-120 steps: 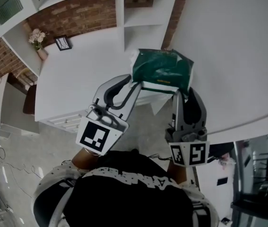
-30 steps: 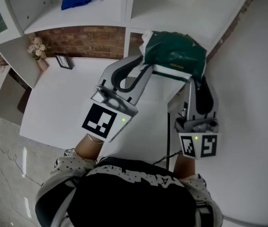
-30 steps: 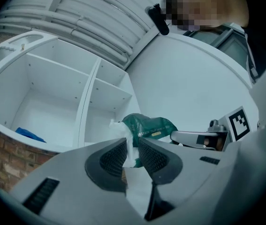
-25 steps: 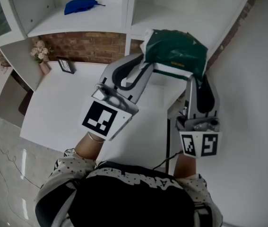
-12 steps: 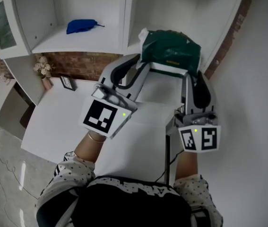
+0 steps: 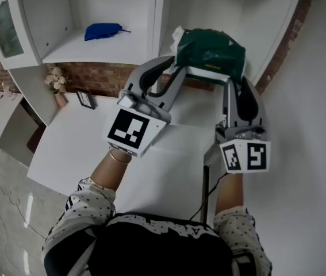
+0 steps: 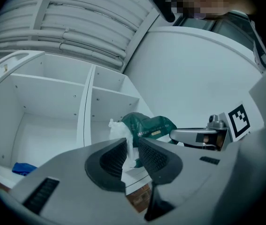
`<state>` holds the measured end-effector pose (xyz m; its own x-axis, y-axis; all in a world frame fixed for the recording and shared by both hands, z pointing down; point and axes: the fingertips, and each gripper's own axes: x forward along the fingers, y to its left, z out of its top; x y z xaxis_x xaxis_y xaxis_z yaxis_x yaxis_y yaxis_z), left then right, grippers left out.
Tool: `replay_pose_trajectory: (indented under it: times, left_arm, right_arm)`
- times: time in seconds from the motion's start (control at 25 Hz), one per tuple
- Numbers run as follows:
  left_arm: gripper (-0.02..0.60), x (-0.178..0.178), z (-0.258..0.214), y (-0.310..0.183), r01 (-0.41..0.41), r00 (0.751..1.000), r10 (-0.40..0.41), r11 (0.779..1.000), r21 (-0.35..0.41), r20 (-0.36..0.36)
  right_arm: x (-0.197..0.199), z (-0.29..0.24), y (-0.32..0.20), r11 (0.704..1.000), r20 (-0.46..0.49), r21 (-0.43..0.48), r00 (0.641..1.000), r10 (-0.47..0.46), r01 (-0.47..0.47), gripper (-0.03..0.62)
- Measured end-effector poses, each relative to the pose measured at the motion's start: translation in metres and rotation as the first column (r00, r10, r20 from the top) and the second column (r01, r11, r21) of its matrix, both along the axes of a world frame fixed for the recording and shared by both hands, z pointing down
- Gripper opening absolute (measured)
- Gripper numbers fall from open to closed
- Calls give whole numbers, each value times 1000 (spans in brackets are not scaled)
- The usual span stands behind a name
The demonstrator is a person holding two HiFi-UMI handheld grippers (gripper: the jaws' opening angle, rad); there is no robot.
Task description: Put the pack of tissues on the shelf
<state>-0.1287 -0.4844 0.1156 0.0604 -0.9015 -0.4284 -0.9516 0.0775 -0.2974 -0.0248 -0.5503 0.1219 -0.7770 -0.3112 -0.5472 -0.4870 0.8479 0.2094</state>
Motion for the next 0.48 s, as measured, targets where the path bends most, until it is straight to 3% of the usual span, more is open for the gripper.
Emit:
replay_pose_trajectory:
  times: [0.48]
  left_arm:
    - [106, -22, 11, -34, 46, 999, -46, 998, -31, 28]
  right_arm:
    - [-24, 10, -34, 1000, -57, -17, 998, 10, -11, 124]
